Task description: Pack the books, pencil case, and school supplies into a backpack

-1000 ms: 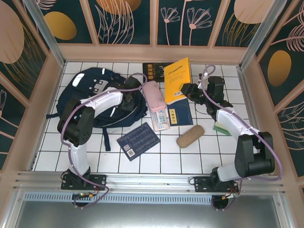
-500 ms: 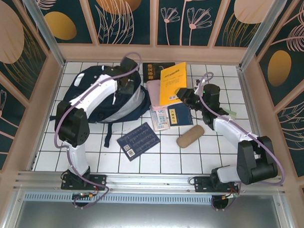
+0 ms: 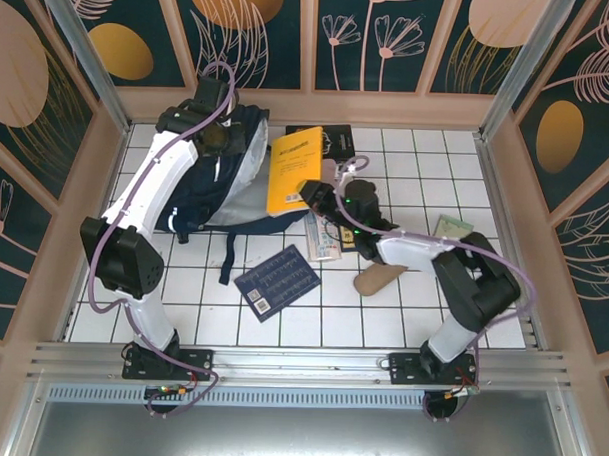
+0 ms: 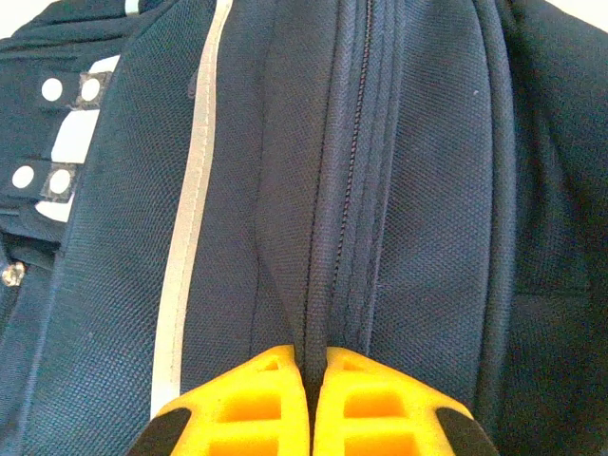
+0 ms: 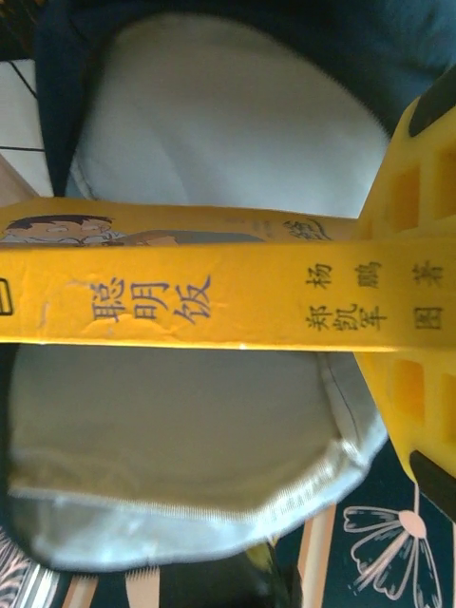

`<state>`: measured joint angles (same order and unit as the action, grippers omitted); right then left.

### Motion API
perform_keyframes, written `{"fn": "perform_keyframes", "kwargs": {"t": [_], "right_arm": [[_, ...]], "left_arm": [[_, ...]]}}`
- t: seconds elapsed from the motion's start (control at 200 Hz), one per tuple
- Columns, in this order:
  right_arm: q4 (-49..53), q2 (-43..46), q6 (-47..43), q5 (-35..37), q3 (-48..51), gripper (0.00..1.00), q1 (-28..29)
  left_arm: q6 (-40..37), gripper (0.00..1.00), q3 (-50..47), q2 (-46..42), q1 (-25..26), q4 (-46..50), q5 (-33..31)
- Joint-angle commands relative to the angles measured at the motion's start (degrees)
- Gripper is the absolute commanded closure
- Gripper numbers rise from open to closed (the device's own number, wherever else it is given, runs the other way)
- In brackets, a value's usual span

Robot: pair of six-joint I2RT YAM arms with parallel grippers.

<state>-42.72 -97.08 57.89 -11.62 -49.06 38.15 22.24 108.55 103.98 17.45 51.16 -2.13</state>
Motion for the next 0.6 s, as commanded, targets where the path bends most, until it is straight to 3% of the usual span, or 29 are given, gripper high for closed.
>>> {"fn": "perform_keyframes", "kwargs": {"t": [0.0,0.59], "right_arm": [[-12.89,-6.03,4.76,7.55,-7.49,1.00,2.99],[-11.03,-37.66,19.67,18.27,-40.36,1.00,12.98]], "left_arm": [[2.91,1.00,0.40,-5.15,-0.86,-8.23,4.15],[8.90,1.00,-1.55,-5.45,-1.32,-13.29,10.11]]}}
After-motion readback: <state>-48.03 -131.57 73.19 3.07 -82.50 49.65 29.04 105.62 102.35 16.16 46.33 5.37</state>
